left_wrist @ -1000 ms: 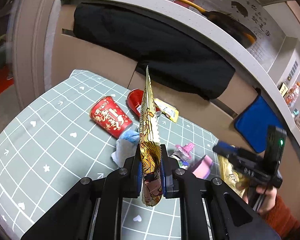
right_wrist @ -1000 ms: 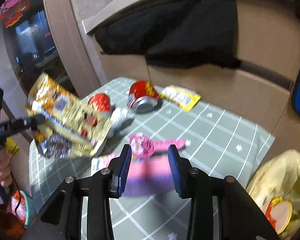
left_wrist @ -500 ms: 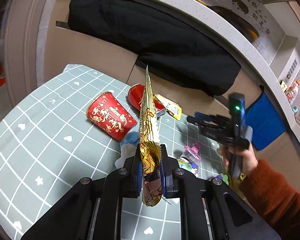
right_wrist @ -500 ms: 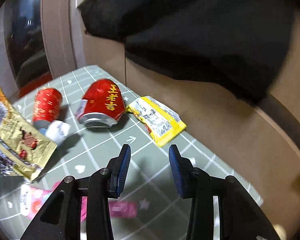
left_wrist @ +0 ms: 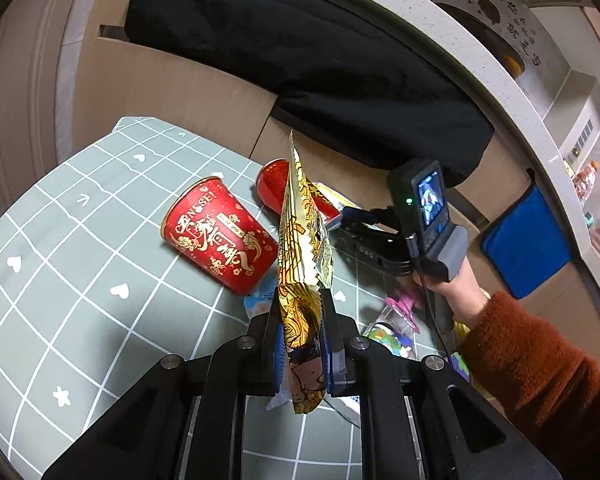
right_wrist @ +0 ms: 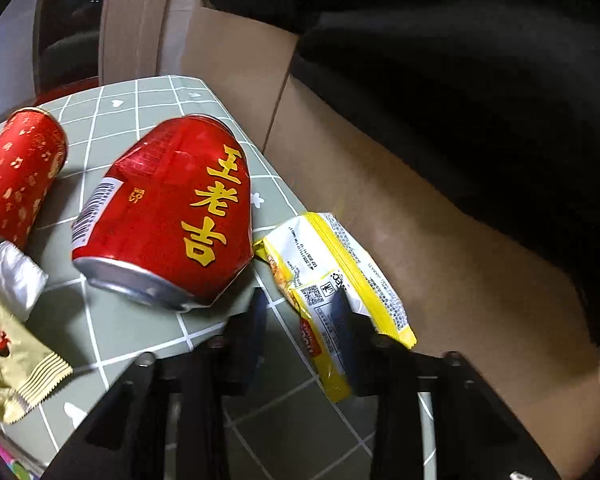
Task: Collect trash
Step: 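Close the right tool on the yellow snack packet and lift it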
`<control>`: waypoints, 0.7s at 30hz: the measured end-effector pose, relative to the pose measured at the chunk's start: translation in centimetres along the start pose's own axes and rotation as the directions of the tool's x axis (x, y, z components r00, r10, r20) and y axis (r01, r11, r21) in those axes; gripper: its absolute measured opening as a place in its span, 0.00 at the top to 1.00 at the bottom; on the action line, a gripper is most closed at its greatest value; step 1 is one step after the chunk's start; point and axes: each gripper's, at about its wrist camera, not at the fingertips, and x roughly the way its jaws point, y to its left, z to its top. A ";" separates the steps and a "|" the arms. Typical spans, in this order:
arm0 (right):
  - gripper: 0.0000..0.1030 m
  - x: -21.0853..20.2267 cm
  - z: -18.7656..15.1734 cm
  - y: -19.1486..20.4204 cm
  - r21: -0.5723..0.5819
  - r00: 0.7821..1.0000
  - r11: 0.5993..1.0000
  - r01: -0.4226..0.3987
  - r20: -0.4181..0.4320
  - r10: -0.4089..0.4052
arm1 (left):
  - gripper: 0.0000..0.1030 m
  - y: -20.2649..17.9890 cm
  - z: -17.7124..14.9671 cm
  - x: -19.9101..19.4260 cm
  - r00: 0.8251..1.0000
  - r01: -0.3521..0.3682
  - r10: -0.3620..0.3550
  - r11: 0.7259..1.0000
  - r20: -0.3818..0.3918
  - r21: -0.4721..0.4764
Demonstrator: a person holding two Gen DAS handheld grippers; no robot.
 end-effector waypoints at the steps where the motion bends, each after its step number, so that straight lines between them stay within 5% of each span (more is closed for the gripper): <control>1: 0.87 -0.1 0.0 -0.2 0.022 1.000 1.000 -0.010 -0.002 0.010 | 0.86 0.0 -0.1 -0.1 1.000 -0.002 0.002 1.000 0.000 -0.006; 3: 0.97 -0.4 -0.3 -1.0 0.090 0.998 0.995 -0.050 -0.020 0.052 | 0.86 0.1 -0.2 -0.3 1.000 -0.002 0.002 1.000 0.001 -0.010; 7: 0.97 -2.6 -2.0 -1.8 0.217 0.985 0.963 -0.160 -0.029 0.170 | 0.86 -0.6 -0.7 -1.3 1.000 -0.009 0.009 1.000 0.011 -0.001; 16: 0.97 -10.0 -3.0 -0.7 0.205 0.965 0.944 -0.259 0.093 0.244 | 0.86 -1.9 -1.8 -3.7 0.998 -0.038 0.039 0.999 0.046 -0.014; 18: 0.92 -10.6 -3.0 -0.2 0.203 0.957 0.937 -0.285 0.118 0.266 | 0.85 -1.9 -1.9 -4.2 0.997 -0.049 0.050 0.999 0.052 -0.021; 21: 0.68 -9.9 -2.3 0.6 0.244 0.944 0.912 -0.331 0.097 0.317 | 0.86 -1.6 -2.2 -4.9 0.996 -0.059 0.061 0.998 0.063 -0.025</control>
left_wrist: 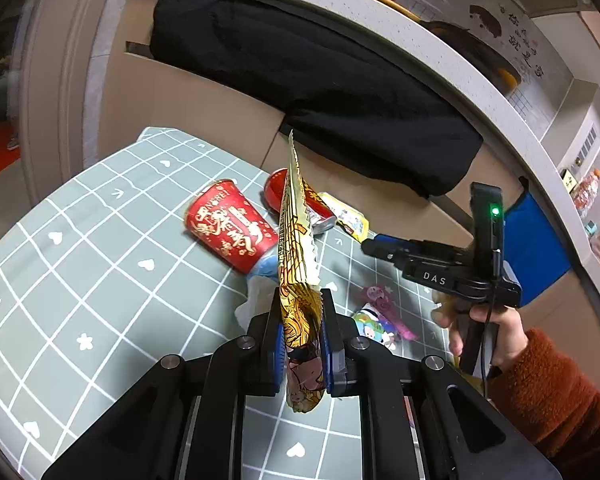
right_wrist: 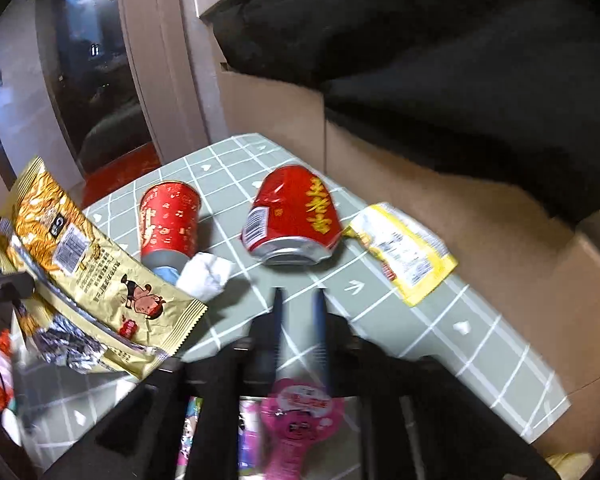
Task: Collect trash
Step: 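Close the right tool on the yellow snack packet and lift it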
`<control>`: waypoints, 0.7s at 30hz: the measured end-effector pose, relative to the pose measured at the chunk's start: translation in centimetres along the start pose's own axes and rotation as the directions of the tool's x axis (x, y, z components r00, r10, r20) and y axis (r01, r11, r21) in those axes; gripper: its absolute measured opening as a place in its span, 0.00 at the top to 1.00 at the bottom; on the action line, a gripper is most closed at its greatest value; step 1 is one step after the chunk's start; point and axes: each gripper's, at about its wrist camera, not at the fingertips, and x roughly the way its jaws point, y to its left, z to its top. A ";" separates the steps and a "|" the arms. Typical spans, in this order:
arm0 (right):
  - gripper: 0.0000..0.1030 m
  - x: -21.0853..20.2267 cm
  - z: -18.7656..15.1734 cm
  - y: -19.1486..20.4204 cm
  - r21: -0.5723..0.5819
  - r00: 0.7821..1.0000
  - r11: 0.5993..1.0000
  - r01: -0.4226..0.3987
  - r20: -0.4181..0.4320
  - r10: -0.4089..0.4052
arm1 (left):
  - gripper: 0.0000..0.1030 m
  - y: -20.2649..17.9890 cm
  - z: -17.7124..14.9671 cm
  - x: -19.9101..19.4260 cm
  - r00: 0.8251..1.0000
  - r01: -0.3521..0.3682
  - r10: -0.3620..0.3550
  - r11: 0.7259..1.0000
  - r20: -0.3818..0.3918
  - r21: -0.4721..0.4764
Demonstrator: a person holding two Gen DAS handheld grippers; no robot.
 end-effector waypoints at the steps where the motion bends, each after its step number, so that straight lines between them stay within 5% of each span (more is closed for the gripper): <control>1: 0.67 0.1 0.0 0.3 0.012 1.000 1.000 -0.011 -0.002 0.011 | 0.86 0.2 0.0 -0.3 1.000 -0.004 0.004 1.000 0.003 -0.001; 6: 0.67 -0.5 -0.2 1.2 0.065 1.000 0.998 0.009 -0.002 -0.009 | 0.86 1.4 -0.2 -1.3 1.000 -0.011 0.011 1.000 0.000 -0.023; 12: 0.67 -5.3 -0.1 2.7 0.035 0.987 0.987 0.157 0.031 -0.158 | 0.85 0.7 -0.6 -3.7 0.997 0.056 -0.056 0.998 0.043 0.000; 21: 0.67 -15.1 7.1 4.4 0.047 0.901 0.932 0.360 0.240 -0.360 | 0.86 0.1 0.1 -6.7 0.990 0.092 -0.093 0.996 0.109 0.019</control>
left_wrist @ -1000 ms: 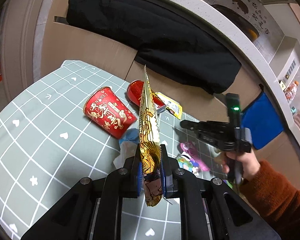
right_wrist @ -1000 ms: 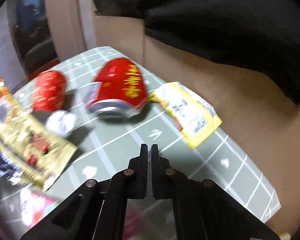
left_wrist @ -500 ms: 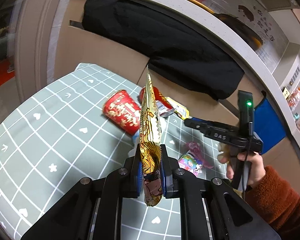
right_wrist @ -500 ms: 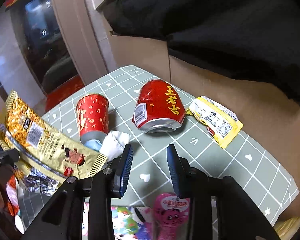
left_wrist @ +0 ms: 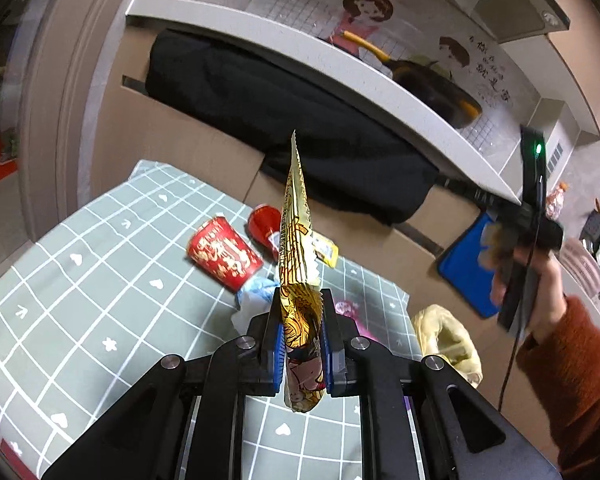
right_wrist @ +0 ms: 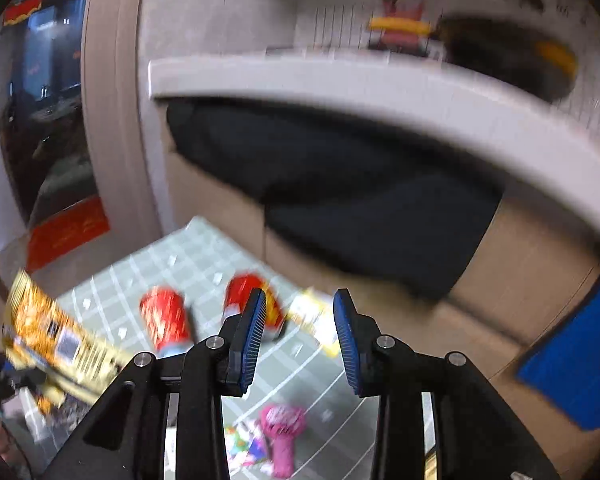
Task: Collect trash
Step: 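Close the right tool on the yellow snack packet and lift it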
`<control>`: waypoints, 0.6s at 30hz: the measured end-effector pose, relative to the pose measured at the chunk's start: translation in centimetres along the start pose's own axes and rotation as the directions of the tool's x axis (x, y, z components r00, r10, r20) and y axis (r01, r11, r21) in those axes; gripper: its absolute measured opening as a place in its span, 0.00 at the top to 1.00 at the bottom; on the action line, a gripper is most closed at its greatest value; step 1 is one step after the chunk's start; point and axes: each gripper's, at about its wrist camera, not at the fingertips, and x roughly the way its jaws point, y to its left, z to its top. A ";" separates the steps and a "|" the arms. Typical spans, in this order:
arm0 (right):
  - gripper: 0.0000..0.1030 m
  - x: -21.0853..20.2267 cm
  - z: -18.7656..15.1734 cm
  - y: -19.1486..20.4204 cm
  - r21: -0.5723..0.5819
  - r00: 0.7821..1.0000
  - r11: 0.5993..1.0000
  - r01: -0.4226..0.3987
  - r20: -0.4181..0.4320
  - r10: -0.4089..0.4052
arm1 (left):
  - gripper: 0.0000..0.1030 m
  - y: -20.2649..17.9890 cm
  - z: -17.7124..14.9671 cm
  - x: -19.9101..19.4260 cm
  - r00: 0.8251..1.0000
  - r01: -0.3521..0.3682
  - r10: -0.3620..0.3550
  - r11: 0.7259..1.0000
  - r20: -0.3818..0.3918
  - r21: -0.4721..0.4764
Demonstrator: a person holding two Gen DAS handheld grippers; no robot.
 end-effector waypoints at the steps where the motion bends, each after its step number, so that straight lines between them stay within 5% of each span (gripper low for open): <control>1: 0.67 -0.3 0.8 0.2 -0.015 1.000 1.000 0.014 0.017 -0.014 | 0.86 0.2 0.0 -0.1 1.000 -0.003 0.003 1.000 0.003 -0.005; 8: 0.68 2.9 1.8 0.7 -0.036 1.000 0.999 0.019 0.007 -0.019 | 0.86 2.1 -0.2 0.9 0.999 -0.034 0.033 0.999 -0.022 -0.038; 12: 0.68 8.1 -2.0 -0.6 0.047 0.991 0.994 -0.102 -0.079 0.105 | 0.86 3.0 -0.6 2.4 0.998 -0.042 0.040 0.998 -0.053 -0.050; 18: 0.67 15.4 -7.3 -0.8 -0.006 0.969 0.989 -0.147 -0.202 0.143 | 0.86 3.5 -0.9 4.7 0.994 -0.059 0.056 0.998 -0.091 -0.035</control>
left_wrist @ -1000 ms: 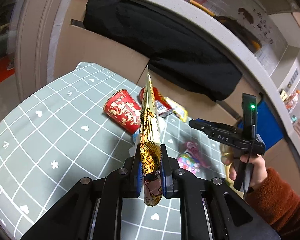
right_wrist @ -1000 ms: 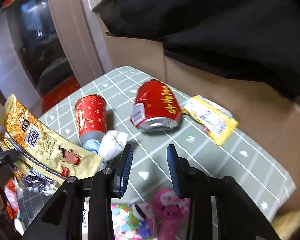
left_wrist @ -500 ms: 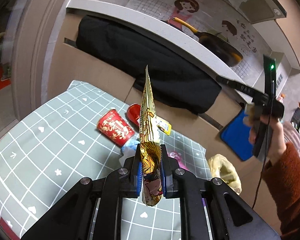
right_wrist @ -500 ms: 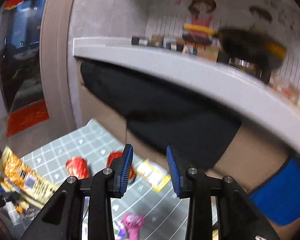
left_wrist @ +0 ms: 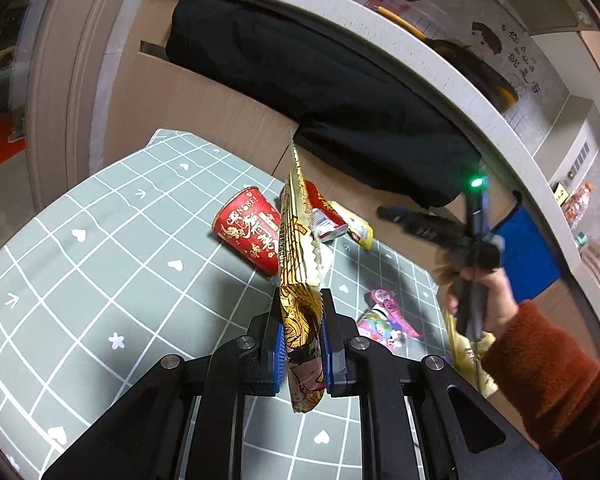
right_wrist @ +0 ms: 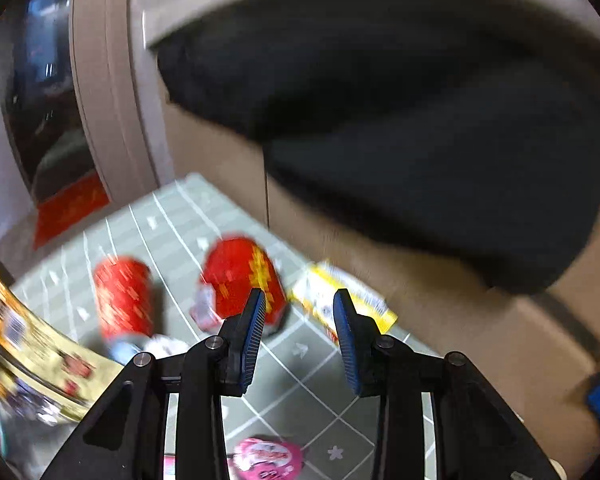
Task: Collect trash
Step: 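Close the right tool on the yellow snack packet and lift it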
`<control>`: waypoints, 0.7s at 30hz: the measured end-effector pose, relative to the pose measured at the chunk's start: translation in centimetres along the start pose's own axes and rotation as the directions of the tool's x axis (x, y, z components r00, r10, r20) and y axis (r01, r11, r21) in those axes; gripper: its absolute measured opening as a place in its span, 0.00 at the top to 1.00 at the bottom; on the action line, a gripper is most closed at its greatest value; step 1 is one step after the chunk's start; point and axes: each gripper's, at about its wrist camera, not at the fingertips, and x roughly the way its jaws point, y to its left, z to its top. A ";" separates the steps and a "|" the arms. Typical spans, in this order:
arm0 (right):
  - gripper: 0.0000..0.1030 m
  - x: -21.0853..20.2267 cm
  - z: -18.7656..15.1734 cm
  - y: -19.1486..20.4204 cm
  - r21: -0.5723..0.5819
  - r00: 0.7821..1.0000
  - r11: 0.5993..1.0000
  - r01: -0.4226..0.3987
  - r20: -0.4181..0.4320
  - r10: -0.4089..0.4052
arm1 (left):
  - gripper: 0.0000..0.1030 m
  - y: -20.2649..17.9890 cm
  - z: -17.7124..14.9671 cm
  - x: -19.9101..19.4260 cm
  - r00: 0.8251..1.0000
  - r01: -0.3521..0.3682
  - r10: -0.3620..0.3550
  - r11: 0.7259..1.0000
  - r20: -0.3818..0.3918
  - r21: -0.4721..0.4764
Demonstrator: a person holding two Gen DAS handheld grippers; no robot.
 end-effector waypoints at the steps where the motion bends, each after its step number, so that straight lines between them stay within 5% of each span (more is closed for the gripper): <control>1: 0.67 1.1 -0.4 0.0 -0.022 1.000 1.000 0.008 -0.012 -0.008 | 0.86 0.0 0.0 0.4 1.000 -0.001 0.001 1.000 -0.008 0.003; 7: 0.67 6.3 -1.6 -0.3 -0.117 0.994 0.991 0.058 -0.082 -0.068 | 0.85 -0.1 0.0 1.9 0.999 0.018 -0.017 1.000 -0.039 0.021; 12: 0.67 8.2 -2.2 -2.0 -0.039 0.992 0.998 0.052 -0.115 -0.057 | 0.85 0.3 0.0 2.5 0.998 0.016 -0.015 1.000 -0.053 0.013; 17: 0.64 8.5 -3.1 -3.1 0.029 0.984 0.998 -0.054 -0.170 0.058 | 0.85 0.4 0.0 2.8 0.998 0.008 -0.009 1.000 -0.057 -0.007; 21: 0.62 7.2 -3.9 -2.9 0.145 0.942 0.961 -0.237 -0.207 0.264 | 0.85 0.2 0.0 2.6 0.998 0.014 -0.014 1.000 -0.057 -0.012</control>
